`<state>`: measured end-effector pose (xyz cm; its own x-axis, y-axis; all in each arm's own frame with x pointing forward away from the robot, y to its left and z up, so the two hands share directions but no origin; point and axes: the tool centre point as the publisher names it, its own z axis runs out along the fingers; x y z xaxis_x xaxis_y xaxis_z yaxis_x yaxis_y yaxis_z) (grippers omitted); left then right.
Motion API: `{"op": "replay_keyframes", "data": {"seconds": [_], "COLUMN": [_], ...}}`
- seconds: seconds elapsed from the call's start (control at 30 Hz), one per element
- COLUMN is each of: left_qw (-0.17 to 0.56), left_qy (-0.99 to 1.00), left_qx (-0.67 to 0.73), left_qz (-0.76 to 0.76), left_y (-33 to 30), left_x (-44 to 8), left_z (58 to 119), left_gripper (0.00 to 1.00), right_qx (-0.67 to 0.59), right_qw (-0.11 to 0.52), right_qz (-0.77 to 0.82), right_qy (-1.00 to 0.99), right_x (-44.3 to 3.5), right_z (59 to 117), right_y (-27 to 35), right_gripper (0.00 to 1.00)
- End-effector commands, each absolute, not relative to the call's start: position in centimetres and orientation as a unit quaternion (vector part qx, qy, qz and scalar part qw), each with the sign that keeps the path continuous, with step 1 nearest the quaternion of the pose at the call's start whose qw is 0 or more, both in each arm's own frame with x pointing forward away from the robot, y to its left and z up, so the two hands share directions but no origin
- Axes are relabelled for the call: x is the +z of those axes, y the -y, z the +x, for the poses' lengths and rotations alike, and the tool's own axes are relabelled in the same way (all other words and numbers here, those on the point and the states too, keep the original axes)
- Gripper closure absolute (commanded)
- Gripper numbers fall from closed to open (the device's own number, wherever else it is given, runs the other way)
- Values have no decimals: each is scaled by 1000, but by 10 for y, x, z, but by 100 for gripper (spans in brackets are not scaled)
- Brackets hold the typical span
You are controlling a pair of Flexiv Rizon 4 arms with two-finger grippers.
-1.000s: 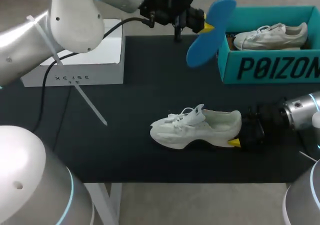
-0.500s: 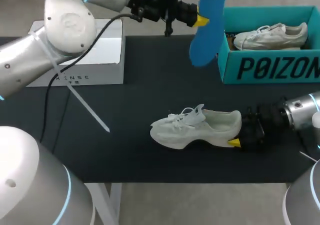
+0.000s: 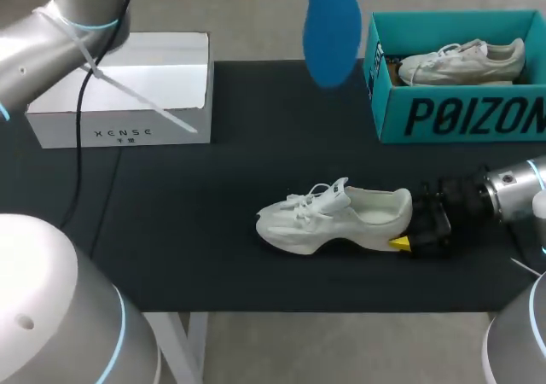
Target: Take the shoe out of the shoebox, open the shoe tongue, remove and reinsert the insole, then place the shoe into the shoebox
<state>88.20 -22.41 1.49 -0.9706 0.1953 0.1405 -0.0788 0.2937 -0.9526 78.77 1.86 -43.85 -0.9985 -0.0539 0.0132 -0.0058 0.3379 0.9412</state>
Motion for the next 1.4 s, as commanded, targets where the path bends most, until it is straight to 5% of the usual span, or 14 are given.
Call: {"op": "replay_keyframes", "data": {"seconds": [0.03,0.47,1.17,1.2,1.3,1.4], "left_qw": [184,290,309,309,309,309], "left_qy": [795,778,768,768,768,768], "left_qx": [571,550,552,552,552,552], "left_qz": [-89,-96,-99,-99,-99,-99], "left_y": [223,213,213,213,213,213], "left_x": [35,72,84,84,84,84], "left_z": [897,917,921,921,921,921], "left_gripper": [100,100,100,100,100,100], "right_qx": [-574,-574,-574,-574,-575,-573], "right_qw": [20,20,20,20,20,19], "right_qz": [18,18,18,18,18,16], "right_qy": [818,818,818,818,818,819], "right_x": [-448,-448,-448,-448,-447,-446], "right_z": [788,788,788,788,788,788], "right_y": [-22,-22,-22,-22,-22,-21], "right_gripper": [100,100,100,92,0,0]}}
